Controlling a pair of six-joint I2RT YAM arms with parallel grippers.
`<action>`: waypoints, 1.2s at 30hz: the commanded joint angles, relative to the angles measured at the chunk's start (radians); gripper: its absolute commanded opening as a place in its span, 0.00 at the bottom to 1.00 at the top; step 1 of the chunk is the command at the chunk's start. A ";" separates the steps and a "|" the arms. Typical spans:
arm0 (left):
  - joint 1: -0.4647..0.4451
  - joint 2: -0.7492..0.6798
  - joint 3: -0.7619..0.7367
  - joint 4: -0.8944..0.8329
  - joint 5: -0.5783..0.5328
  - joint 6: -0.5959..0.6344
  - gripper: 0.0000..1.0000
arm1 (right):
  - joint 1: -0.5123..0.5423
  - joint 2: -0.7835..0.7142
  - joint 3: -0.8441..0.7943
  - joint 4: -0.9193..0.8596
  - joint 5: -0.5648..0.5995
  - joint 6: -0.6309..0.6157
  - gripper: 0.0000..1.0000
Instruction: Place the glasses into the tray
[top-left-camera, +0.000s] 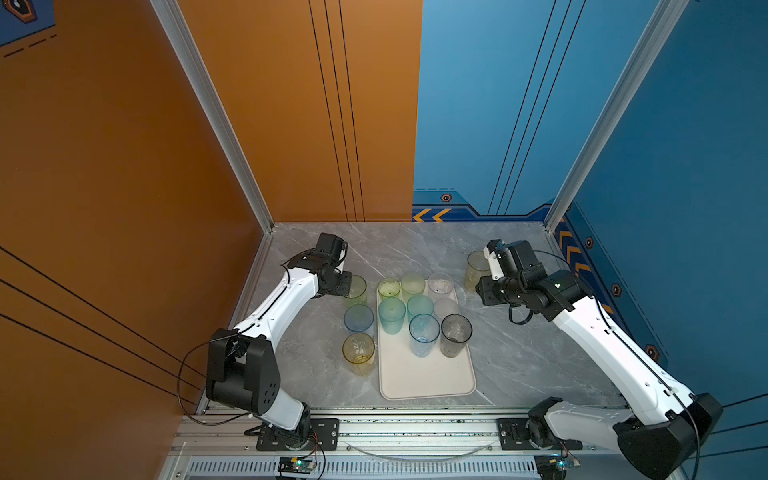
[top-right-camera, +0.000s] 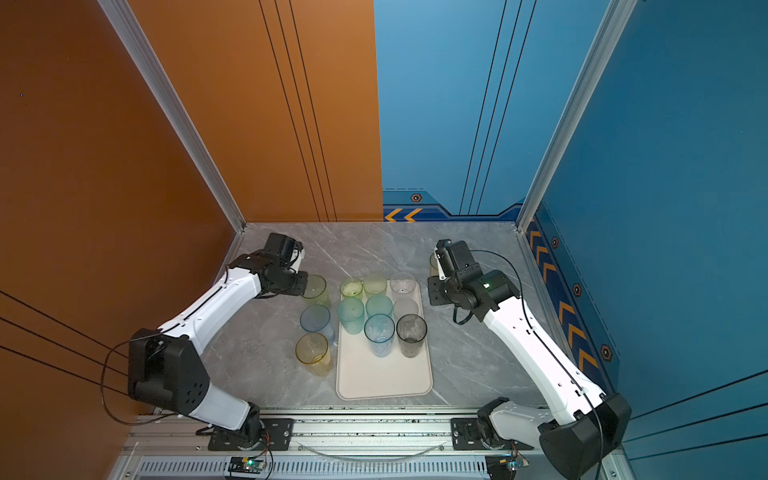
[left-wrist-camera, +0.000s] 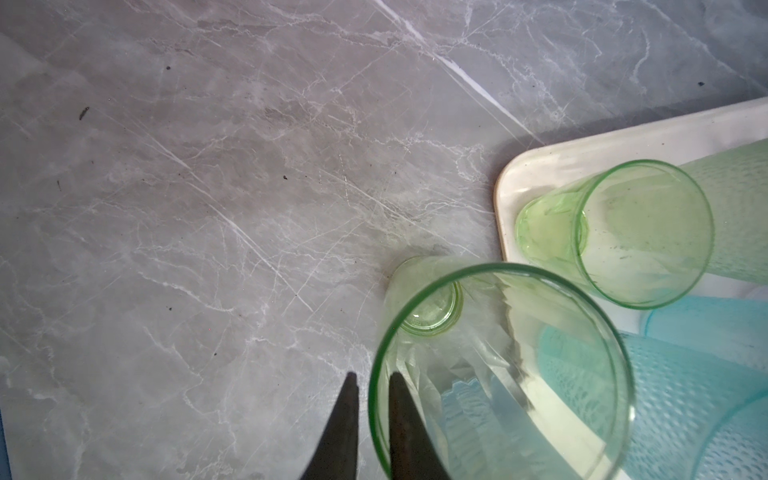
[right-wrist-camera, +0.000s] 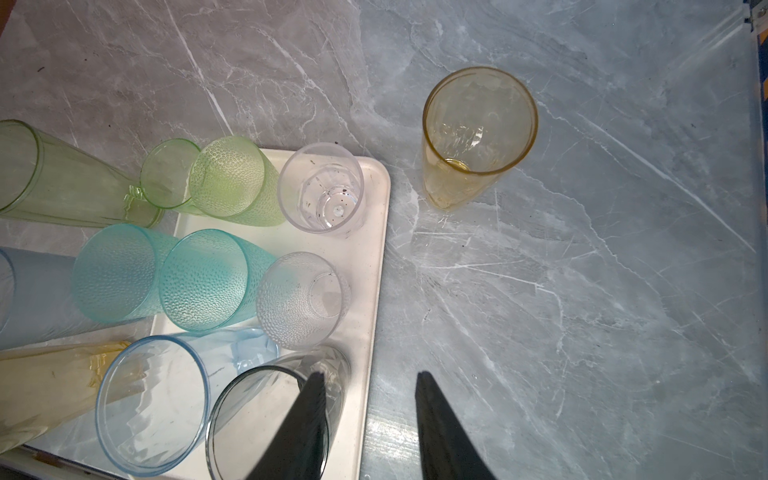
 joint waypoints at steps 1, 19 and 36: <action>0.009 0.021 0.031 -0.024 -0.009 0.015 0.16 | -0.008 0.013 -0.011 0.005 -0.015 -0.018 0.36; 0.017 0.031 0.048 -0.044 -0.016 0.027 0.02 | -0.014 0.016 -0.008 0.005 -0.021 -0.021 0.35; 0.019 -0.185 0.066 -0.055 -0.052 0.046 0.00 | -0.012 0.012 -0.020 0.032 -0.049 -0.015 0.34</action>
